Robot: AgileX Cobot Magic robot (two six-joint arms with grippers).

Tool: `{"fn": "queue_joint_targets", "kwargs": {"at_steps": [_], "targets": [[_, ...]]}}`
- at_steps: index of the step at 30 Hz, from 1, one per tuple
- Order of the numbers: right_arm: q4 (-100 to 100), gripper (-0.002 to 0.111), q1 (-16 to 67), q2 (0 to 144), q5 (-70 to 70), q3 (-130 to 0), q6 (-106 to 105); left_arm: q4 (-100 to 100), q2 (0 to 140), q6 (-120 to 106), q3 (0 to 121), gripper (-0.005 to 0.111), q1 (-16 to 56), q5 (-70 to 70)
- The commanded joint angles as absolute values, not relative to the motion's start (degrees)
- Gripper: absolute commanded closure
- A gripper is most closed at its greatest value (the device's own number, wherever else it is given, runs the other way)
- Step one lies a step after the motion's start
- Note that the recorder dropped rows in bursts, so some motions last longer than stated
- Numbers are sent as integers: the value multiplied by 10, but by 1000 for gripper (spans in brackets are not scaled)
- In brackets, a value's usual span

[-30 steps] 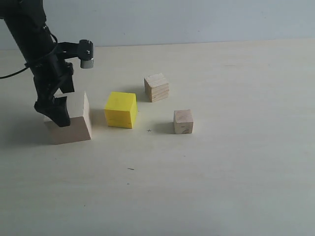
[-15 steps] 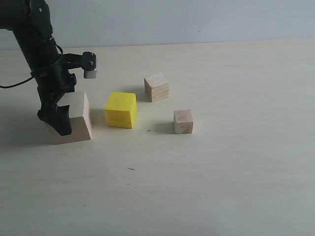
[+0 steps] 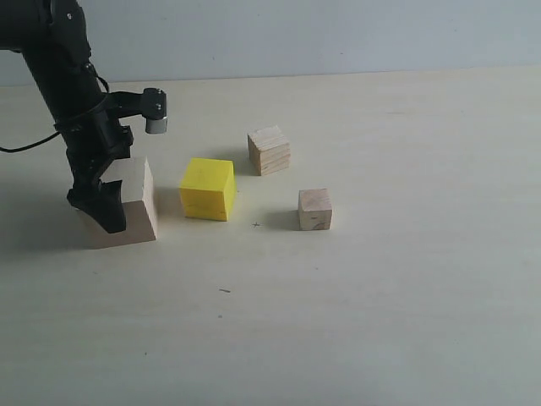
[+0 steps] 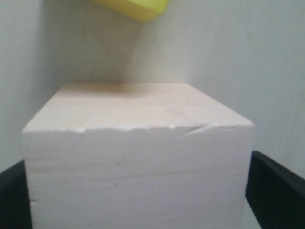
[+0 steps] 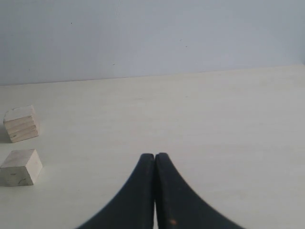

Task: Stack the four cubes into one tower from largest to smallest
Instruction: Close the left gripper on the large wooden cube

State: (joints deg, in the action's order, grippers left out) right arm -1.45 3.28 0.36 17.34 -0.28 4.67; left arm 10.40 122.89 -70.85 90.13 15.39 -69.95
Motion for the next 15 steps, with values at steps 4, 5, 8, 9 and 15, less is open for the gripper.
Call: {"fn": "queue_joint_targets", "kwargs": {"at_steps": [4, 5, 8, 9, 15], "targets": [[-14, 108, 34, 0, 166, 0, 45, 113, 1226, -703, 906, 1, 154, -700], [-14, 108, 34, 0, 166, 0, 45, 113, 1226, -703, 906, 1, 154, -700], [-14, 108, 34, 0, 166, 0, 45, 113, 1226, -703, 906, 1, 154, -700], [-14, 108, 34, 0, 166, 0, 45, 113, 1226, -703, 906, 1, 154, -700], [-14, 108, 34, 0, 166, 0, 45, 113, 1226, -698, 906, 1, 154, -700]]}}
